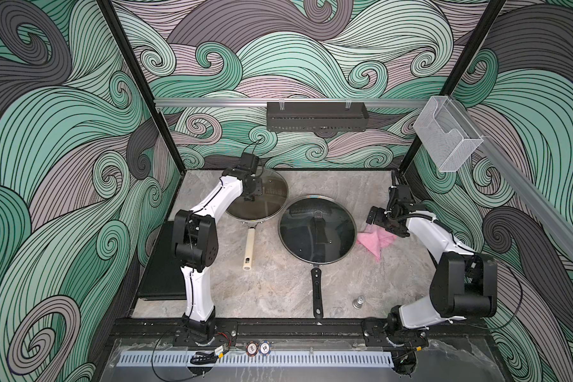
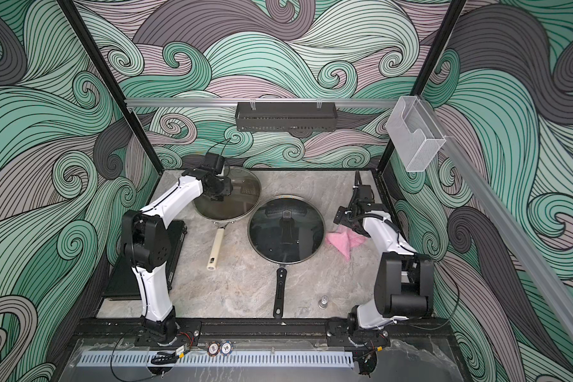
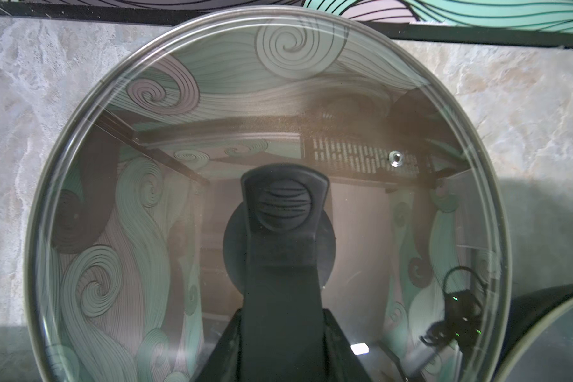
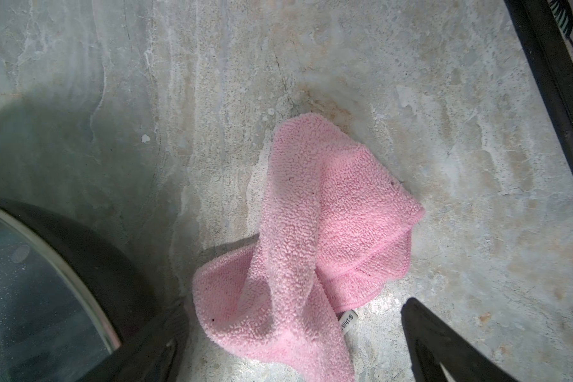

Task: Wipe the pot lid with a cloth
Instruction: Place the cleaning item at the center of the board.

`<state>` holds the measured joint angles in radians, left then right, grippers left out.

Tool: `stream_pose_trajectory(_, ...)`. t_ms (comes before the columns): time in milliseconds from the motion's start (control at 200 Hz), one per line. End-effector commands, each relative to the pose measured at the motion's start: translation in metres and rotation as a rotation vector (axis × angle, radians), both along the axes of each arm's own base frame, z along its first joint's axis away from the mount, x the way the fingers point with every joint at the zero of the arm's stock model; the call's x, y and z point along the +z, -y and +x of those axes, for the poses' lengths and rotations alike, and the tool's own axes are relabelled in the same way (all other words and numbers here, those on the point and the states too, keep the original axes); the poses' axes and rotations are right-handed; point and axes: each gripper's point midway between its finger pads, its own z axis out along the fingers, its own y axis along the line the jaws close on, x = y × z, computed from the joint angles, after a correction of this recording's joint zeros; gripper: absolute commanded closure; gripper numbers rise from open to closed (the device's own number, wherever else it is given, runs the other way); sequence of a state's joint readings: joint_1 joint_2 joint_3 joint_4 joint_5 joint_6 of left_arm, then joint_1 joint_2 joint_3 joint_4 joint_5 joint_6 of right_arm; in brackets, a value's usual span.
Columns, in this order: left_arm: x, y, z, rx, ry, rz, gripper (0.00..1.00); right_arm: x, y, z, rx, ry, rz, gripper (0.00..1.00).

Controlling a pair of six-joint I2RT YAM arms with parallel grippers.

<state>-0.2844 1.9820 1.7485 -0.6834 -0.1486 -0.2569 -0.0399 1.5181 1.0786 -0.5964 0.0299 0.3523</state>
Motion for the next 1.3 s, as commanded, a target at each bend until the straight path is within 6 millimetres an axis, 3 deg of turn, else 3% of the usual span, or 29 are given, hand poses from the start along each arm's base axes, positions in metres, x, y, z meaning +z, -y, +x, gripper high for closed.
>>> stream_pose_trajectory(0,0.011,-0.007,-0.009,0.012,-0.016,0.064,1.0,0.011,-0.002,0.007,-0.009,0.04,0.027,0.01)
stream_pose_trajectory(205,-0.005,0.016,-0.009,-0.033,-0.046,-0.057,0.98,0.018,-0.002,0.008,-0.001,0.056,0.019,0.01)
stream_pose_trajectory(335,-0.005,0.006,-0.011,0.033,-0.061,-0.038,0.76,0.022,-0.002,0.008,0.001,0.064,0.019,0.01)
stream_pose_trajectory(405,-0.003,0.006,-0.009,0.024,-0.054,-0.04,0.57,0.026,-0.002,0.01,0.003,0.077,0.021,0.01)
stream_pose_trajectory(490,0.008,0.011,-0.006,0.001,-0.029,-0.059,0.34,0.031,-0.004,0.012,0.009,0.09,0.026,0.01)
stream_pose_trajectory(575,0.024,0.018,0.0,-0.038,0.023,-0.084,0.18,0.038,-0.006,0.013,0.021,0.108,0.028,0.01)
stream_pose_trajectory(725,0.051,0.018,0.009,-0.023,0.121,-0.102,0.02,0.048,-0.008,0.014,0.037,0.138,0.035,0.01)
stream_pose_trajectory(896,0.104,0.009,0.007,0.011,0.204,-0.057,0.01,0.059,-0.007,0.011,0.035,0.182,0.027,0.01)
stream_pose_trajectory(1041,0.161,-0.002,-0.011,0.067,0.286,0.038,0.01,0.072,-0.006,0.006,0.037,0.19,0.015,0.01)
stream_pose_trajectory(1151,0.195,0.018,-0.032,0.025,0.322,0.022,0.01,0.083,-0.009,0.0,0.047,0.218,0.024,0.01)
stream_pose_trajectory(1296,0.205,0.055,-0.063,-0.052,0.275,-0.084,0.01,0.092,-0.024,-0.011,0.083,0.216,0.102,0.01)
